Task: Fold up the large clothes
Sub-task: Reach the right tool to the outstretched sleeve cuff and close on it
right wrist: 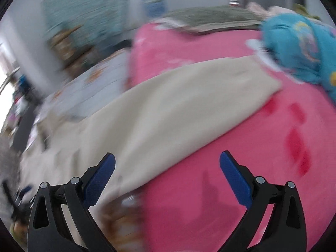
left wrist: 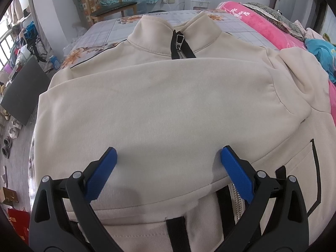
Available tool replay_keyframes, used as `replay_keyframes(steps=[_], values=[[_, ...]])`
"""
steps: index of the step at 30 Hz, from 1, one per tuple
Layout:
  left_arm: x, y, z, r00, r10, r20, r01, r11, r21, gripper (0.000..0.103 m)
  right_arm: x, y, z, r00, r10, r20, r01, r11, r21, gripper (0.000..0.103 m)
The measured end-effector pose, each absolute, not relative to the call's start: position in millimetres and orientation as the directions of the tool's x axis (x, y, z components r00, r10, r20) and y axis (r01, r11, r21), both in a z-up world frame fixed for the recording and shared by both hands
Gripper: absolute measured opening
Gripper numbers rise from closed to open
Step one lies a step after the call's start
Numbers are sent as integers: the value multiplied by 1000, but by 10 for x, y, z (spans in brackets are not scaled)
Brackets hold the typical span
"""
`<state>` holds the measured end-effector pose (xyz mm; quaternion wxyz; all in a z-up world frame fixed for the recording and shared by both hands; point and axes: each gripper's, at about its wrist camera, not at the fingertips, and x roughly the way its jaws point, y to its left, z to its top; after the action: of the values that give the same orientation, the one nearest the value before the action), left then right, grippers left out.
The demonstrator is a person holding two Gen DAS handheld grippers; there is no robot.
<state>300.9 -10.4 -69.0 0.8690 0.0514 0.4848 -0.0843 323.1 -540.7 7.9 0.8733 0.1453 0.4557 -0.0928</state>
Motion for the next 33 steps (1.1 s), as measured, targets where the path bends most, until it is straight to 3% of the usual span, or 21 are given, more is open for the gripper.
replay_keyframes(steps=[3, 7, 13, 22, 25, 27, 30, 33], values=[[2985, -109, -691, 524, -97, -846, 197, 980, 10, 96, 3385, -5961, 31, 569, -60, -820, 394, 895, 209, 97], [2949, -105, -693, 538, -98, -837, 197, 980, 11, 96, 3492, -6727, -206, 597, 26, -802, 530, 738, 419, 97], [2929, -92, -694, 541, -98, -835, 195, 981, 11, 97, 3505, -7209, -448, 696, 78, -714, 551, 578, 601, 90], [2930, -97, -686, 545, -93, -833, 190, 982, 14, 97, 3665, -7293, -531, 691, 44, -722, 578, 566, 588, 61], [2931, -102, -684, 546, -92, -833, 188, 982, 15, 97, 3685, -7342, -572, 670, 9, -743, 614, 557, 560, 44], [2930, -101, -685, 546, -92, -833, 189, 982, 15, 97, 3650, -7370, -584, 650, -19, -760, 639, 556, 532, 25], [2929, -100, -685, 546, -92, -833, 189, 982, 15, 97, 3603, -7349, -515, 638, -50, -768, 648, 574, 501, 10], [2929, -104, -684, 546, -93, -832, 190, 982, 15, 97, 3512, -7264, -327, 650, -93, -754, 632, 617, 469, 9]])
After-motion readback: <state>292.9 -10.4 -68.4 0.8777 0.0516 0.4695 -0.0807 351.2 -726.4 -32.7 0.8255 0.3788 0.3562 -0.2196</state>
